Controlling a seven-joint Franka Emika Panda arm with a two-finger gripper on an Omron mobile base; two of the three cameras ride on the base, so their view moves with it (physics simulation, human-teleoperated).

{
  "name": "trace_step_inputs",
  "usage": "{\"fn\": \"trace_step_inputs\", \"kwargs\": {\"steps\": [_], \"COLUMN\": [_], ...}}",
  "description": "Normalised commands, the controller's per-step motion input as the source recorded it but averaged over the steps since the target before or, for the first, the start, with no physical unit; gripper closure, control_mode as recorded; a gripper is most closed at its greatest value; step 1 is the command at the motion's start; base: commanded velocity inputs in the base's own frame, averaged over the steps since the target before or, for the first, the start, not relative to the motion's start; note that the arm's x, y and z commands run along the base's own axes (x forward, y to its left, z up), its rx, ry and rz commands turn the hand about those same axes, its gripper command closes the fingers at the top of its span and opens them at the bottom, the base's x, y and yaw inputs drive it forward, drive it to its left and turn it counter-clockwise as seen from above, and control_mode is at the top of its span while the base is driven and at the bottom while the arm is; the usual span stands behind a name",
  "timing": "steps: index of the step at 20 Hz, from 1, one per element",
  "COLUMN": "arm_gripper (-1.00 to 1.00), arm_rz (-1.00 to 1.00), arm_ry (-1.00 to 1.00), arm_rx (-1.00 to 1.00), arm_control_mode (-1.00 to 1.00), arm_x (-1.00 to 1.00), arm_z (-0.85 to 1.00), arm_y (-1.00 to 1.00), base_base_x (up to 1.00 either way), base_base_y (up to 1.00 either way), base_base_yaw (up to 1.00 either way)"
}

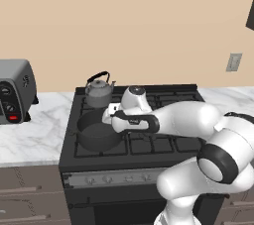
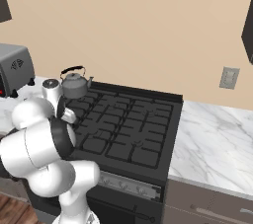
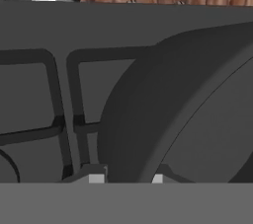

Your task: Pick the kettle from the cabinet and place it on a stove burner. Then pick the pot from the counter and place it on another stove burner. Finally, turn both burners on.

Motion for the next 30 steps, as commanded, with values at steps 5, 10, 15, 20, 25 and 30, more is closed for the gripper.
{"fn": "trace_step_inputs", "kwargs": {"steps": [5,10,15,20,25,30], "arm_gripper": [1.0,1.0,-1.0,-1.0,-1.0,-1.0], "arm_rz": [0.0,0.0,0.0,0.0,0.0,0.0], "arm_ry": [0.0,0.0,0.0,-0.04,-0.12,-0.12], "arm_rx": [0.0,0.0,0.0,0.0,0.0,-0.01], "arm_control_mode": [-1.0,-1.0,-1.0,-1.0,-1.0,-1.0], "arm_x": [0.14,0.18,0.13,-0.01,-0.2,-0.39], "arm_z": [-0.1,-0.12,-0.12,0.0,0.01,0.13], "arm_y": [0.0,0.0,0.0,0.0,0.0,0.0], "base_base_x": [0.0,0.0,0.0,0.0,0.0,0.0], "base_base_y": [0.0,0.0,0.0,0.0,0.0,0.0], "base_base_yaw": [0.0,0.0,0.0,0.0,0.0,0.0]}}
